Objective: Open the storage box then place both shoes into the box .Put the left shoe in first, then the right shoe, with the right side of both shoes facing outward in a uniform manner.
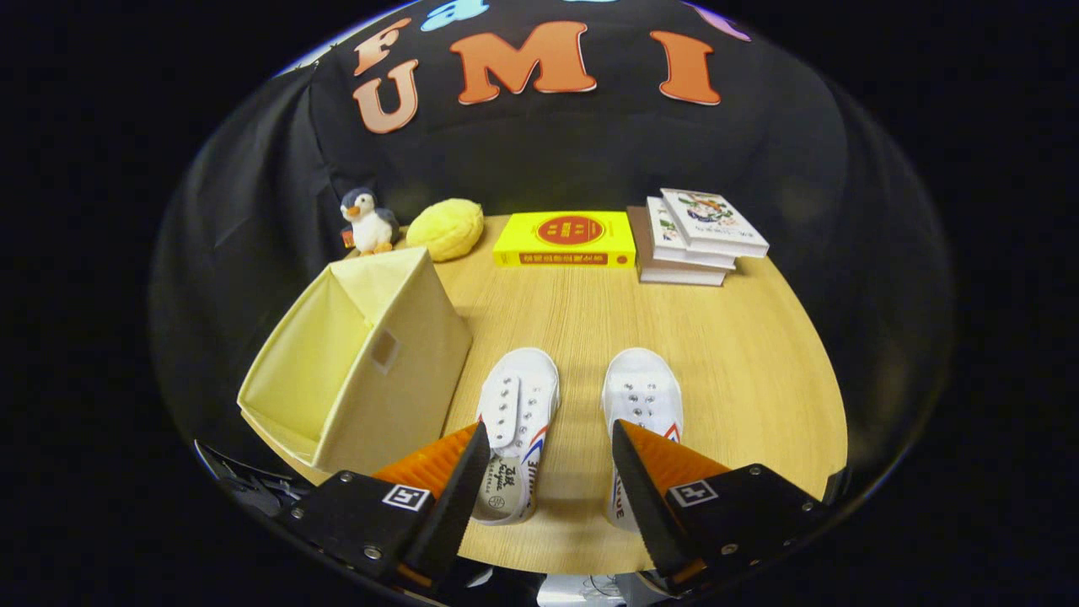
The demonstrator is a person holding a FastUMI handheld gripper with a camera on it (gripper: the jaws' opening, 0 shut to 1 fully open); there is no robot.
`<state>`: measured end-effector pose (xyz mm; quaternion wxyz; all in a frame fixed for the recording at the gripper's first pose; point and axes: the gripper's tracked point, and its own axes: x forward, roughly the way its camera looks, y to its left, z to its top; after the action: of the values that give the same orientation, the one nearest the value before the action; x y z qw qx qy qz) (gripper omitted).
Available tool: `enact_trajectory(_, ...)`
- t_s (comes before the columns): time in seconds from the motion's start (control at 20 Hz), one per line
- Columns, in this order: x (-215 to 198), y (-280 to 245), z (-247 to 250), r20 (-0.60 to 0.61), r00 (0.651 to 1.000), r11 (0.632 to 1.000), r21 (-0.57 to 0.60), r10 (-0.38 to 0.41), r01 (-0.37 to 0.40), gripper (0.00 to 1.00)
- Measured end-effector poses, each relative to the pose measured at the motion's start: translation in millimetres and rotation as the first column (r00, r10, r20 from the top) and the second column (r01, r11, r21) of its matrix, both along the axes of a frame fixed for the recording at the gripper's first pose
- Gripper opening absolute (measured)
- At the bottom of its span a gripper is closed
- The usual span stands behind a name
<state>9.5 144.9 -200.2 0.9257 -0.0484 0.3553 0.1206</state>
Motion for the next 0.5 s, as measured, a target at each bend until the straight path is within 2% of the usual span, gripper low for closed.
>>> enact_trajectory(0.2,0,4,-41,-0.092,0.995,0.999,-0.028,0.032,-0.035,0.79)
enact_trajectory(0.5,5,7,-78,-0.18,0.983,0.998,-0.036,0.036,-0.043,0.65)
